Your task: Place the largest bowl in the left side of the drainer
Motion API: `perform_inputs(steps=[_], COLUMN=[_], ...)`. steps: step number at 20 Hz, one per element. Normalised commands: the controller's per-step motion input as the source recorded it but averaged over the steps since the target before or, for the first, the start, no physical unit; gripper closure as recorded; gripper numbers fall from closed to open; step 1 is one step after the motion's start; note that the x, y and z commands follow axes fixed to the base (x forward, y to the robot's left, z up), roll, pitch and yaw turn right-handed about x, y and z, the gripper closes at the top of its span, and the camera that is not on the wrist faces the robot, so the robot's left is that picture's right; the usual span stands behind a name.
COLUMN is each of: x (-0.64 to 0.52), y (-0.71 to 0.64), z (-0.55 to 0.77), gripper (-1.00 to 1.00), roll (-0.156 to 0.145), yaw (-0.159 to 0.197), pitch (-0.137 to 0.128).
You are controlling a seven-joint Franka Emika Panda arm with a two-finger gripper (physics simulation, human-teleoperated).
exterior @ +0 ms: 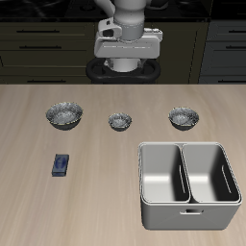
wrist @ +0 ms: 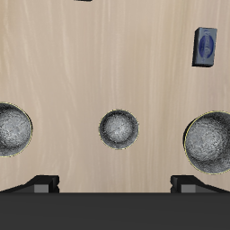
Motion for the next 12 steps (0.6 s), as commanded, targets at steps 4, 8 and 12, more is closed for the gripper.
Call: perform_inputs(steps=[4,8,12], x=[0.05,0.08,0.07], y=[-0.31,-0.41,-0.41], z=[0.0,-0.03,-0.02], gripper=[-1.0,-1.0,-1.0], roll=[0.007,-0.006,-0.02], yaw=[0.006,0.004,-0.019], pitch=[0.0,0.002,0.002])
